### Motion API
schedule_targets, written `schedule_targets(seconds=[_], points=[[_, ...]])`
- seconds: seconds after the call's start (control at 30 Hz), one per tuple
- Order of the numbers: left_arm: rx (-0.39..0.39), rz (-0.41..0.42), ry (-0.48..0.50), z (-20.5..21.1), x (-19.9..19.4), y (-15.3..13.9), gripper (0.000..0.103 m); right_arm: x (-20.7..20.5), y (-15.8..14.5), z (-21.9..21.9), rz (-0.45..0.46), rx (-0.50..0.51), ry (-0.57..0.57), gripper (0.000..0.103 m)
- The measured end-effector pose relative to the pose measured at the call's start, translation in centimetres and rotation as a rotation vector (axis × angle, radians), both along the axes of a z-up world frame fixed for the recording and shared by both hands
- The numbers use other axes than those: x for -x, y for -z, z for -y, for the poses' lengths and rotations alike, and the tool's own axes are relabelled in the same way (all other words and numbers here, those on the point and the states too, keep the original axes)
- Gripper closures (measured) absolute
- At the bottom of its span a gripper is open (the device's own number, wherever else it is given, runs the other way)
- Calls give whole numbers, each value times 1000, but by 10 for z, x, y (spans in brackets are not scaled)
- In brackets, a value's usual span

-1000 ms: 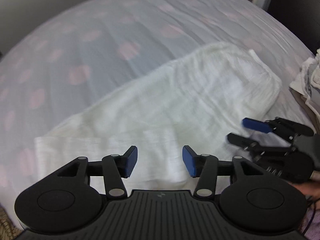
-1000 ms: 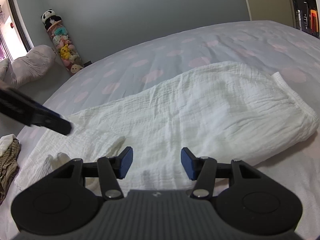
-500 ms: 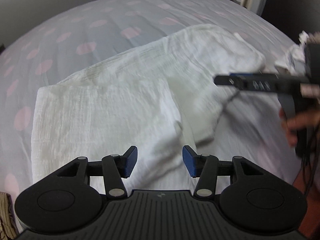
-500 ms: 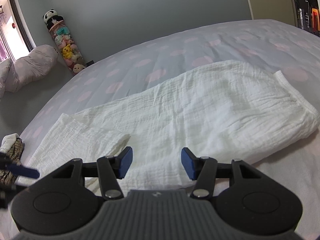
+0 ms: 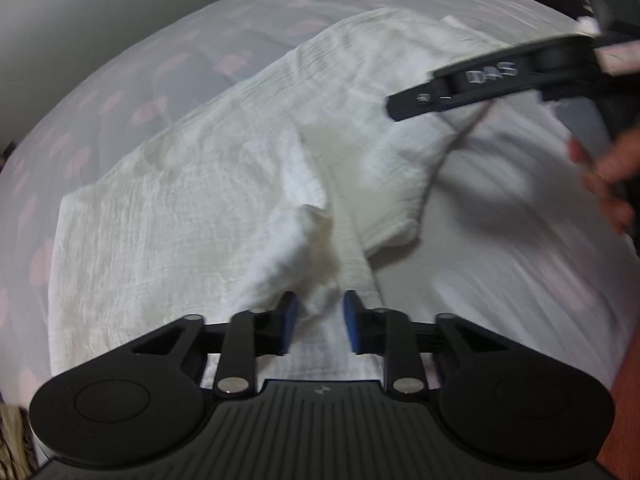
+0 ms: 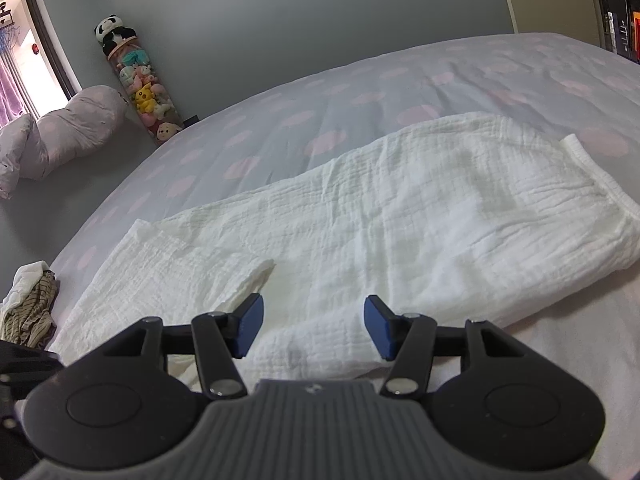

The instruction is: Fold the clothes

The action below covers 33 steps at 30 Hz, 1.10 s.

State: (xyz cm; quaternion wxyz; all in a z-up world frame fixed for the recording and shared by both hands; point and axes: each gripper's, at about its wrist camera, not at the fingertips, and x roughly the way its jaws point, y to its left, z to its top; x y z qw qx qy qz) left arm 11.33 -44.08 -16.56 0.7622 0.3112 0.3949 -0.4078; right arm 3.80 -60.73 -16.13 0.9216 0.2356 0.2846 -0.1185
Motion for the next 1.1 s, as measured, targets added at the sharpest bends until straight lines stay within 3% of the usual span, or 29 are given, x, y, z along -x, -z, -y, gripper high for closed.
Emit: schedule_targets(seconds=[0.13, 0.4, 0.63, 0.73, 0.83, 0.9, 0.97, 1.07, 1.1], points=[[18, -36, -21, -5, -2, -6, 101, -4, 2, -2, -13, -4, -14, 43], [-12, -65, -12, -11, 19, -22, 102, -4, -1, -9, -26, -15, -54, 40], [-43, -149, -3, -14, 29, -2, 102, -5, 3, -10, -21, -89, -95, 38], [-36, -186, -40, -17, 26, 2, 100, -8, 10, -10, -5, -168, -120, 38], [-17, -212, -49, -23, 24, -3, 90, -13, 15, -12, 17, -245, -143, 39], [10, -199, -57, -30, 23, -12, 74, -16, 16, -14, 37, -278, -152, 39], [39, -184, -79, -39, 19, -22, 71, -20, 18, -15, 45, -314, -155, 40], [61, -158, -114, -55, 9, -33, 64, -27, 24, -17, 23, -344, -146, 54], [59, -142, -130, -60, 4, -34, 62, -29, 25, -19, 17, -349, -144, 54]])
